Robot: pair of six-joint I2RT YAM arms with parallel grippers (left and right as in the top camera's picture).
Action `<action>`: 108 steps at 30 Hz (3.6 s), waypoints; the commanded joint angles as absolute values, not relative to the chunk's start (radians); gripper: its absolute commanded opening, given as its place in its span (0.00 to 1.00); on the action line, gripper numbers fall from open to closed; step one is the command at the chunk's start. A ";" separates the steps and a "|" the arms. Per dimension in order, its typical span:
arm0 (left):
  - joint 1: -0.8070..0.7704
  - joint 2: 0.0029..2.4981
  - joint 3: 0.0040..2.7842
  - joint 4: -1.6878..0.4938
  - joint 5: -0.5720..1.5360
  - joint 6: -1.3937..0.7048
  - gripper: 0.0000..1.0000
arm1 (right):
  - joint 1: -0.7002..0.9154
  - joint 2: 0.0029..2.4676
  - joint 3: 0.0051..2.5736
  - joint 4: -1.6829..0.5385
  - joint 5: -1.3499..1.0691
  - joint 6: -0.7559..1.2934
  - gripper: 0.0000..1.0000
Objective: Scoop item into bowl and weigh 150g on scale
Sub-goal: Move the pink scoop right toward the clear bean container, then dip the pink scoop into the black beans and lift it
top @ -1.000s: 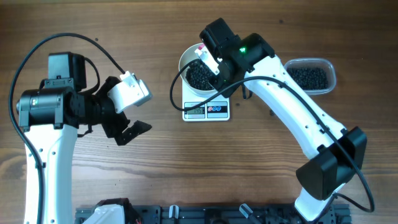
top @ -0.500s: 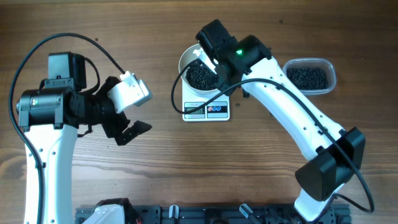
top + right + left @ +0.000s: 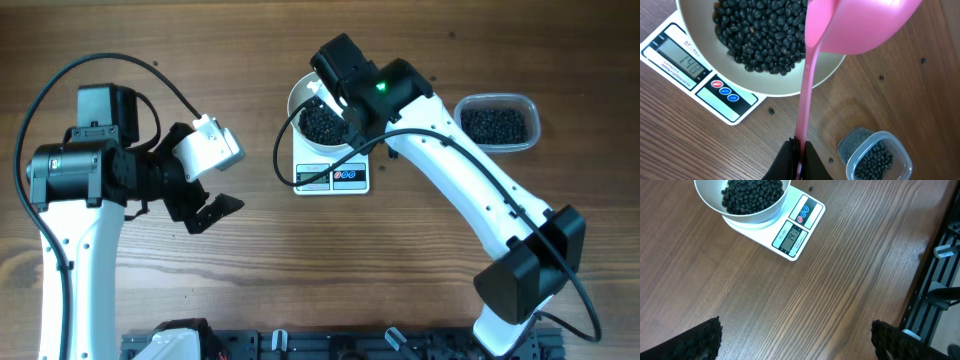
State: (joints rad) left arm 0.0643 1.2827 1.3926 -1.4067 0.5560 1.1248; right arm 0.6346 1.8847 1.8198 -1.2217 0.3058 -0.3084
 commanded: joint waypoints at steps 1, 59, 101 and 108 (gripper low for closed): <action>0.068 1.273 1.412 -1.407 0.578 1.145 1.00 | 0.640 1.887 1.822 -1.221 0.287 -0.310 0.04; 0.068 1.273 1.412 -1.407 0.578 1.145 1.00 | -0.068 1.935 1.851 -1.609 -0.114 0.146 0.04; 0.068 1.273 1.412 -1.407 0.578 1.145 1.00 | -0.152 2.147 1.851 -1.548 -0.379 0.022 0.04; 0.068 1.273 1.412 -1.407 0.578 1.145 1.00 | -0.205 2.131 1.851 -1.591 -0.430 -0.110 0.04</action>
State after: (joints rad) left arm 0.0643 1.2827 1.3926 -1.4067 0.5560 1.1248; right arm -0.1833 2.1418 1.8545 -1.5742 -0.3733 -0.0097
